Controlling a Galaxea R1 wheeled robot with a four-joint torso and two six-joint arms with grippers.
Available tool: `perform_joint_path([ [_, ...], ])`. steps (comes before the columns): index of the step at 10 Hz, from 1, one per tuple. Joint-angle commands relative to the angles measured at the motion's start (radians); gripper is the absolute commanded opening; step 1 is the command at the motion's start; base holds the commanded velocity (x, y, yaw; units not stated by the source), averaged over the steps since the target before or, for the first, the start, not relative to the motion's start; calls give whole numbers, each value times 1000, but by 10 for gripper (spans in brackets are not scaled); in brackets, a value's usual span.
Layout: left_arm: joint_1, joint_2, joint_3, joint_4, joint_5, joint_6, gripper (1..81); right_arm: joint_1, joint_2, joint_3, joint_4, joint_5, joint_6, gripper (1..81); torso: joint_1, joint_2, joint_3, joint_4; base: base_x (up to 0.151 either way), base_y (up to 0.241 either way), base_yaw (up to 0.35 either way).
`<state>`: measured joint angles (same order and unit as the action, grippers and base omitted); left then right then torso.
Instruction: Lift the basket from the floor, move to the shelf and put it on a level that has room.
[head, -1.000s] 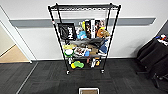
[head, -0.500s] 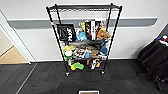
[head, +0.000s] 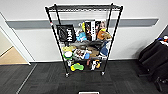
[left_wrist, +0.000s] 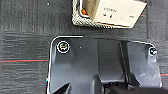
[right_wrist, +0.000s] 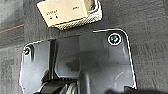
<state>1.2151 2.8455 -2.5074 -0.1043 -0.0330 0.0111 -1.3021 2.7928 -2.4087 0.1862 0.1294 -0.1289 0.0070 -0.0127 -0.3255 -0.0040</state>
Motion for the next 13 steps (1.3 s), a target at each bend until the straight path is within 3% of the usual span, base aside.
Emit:
perform_joint_path([
  [1,-33,-12,2,-5,70,1,811,33,-14,2,9,-60,2,811,0,0,0,0,0,0,0],
  [3,-26,-18,1,-11,74,0,811,33,-13,5,9,-60,2,811,0,0,0,0,0,0,0],
  [4,-19,-26,7,-8,68,1,811,34,-10,8,9,-60,2,811,64,-100,0,0,0,0,0],
  [5,-21,-27,10,-9,64,1,811,34,-6,5,9,-60,2,811,64,-101,0,0,0,0,0],
  [6,-25,-27,10,-12,61,0,811,33,-6,4,9,-60,2,811,196,-306,0,0,0,0,0],
  [7,-30,-27,10,-17,59,-2,811,34,-8,4,9,-60,3,811,82,-130,0,0,0,0,0],
  [13,-65,-26,10,-61,61,-6,811,39,-13,2,30,-70,3,811,211,-337,0,0,0,0,0],
])
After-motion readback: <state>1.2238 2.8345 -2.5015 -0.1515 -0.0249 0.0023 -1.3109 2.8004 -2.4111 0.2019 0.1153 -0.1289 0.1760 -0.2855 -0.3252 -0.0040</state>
